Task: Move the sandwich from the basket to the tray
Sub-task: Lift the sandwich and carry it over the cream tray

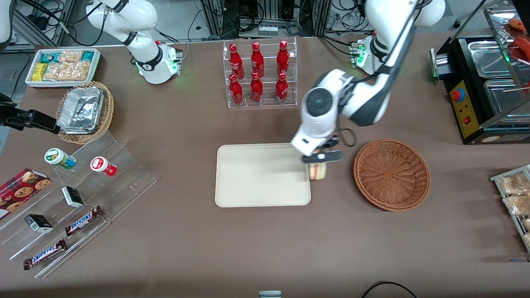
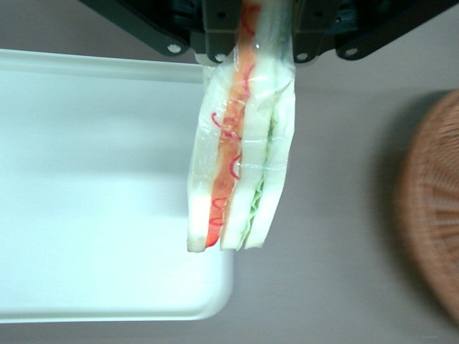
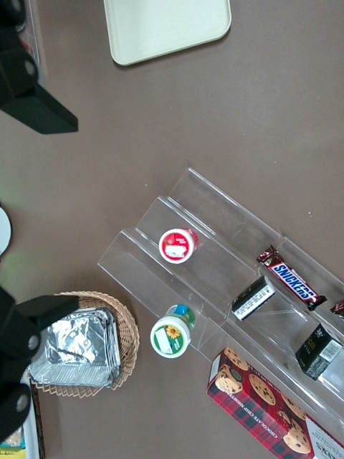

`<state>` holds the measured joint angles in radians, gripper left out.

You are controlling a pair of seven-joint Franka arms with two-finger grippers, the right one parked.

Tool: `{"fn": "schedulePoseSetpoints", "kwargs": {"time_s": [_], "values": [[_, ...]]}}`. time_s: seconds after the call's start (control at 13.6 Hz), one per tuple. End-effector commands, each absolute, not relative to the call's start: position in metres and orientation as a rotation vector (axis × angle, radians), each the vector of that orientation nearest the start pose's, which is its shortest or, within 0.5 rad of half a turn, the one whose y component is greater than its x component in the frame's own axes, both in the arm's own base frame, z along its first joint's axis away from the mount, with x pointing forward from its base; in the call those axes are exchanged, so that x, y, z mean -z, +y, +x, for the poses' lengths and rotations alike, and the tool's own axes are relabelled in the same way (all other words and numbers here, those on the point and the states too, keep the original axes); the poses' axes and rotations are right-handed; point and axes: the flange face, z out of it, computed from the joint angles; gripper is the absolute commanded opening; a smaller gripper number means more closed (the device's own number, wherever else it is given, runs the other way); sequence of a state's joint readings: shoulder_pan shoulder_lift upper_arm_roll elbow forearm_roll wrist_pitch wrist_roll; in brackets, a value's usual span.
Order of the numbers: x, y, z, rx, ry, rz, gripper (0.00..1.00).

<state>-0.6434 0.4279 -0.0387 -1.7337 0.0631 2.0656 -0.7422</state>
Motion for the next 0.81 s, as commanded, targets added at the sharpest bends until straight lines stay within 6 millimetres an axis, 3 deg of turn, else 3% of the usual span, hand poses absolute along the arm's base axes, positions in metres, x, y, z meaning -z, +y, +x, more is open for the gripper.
{"fn": "schedulePoseSetpoints", "kwargs": {"time_s": [0.0, 0.22, 0.44, 0.74], "values": [[-0.320, -0.459, 0.527, -0.078, -0.020, -3.107, 0.00], [-0.306, -0.506, 0.518, -0.093, 0.046, -3.101, 0.00], [-0.292, -0.527, 0.527, -0.092, 0.041, -3.081, 0.00], [-0.275, -0.535, 0.534, -0.113, 0.039, -3.068, 0.00]]}}
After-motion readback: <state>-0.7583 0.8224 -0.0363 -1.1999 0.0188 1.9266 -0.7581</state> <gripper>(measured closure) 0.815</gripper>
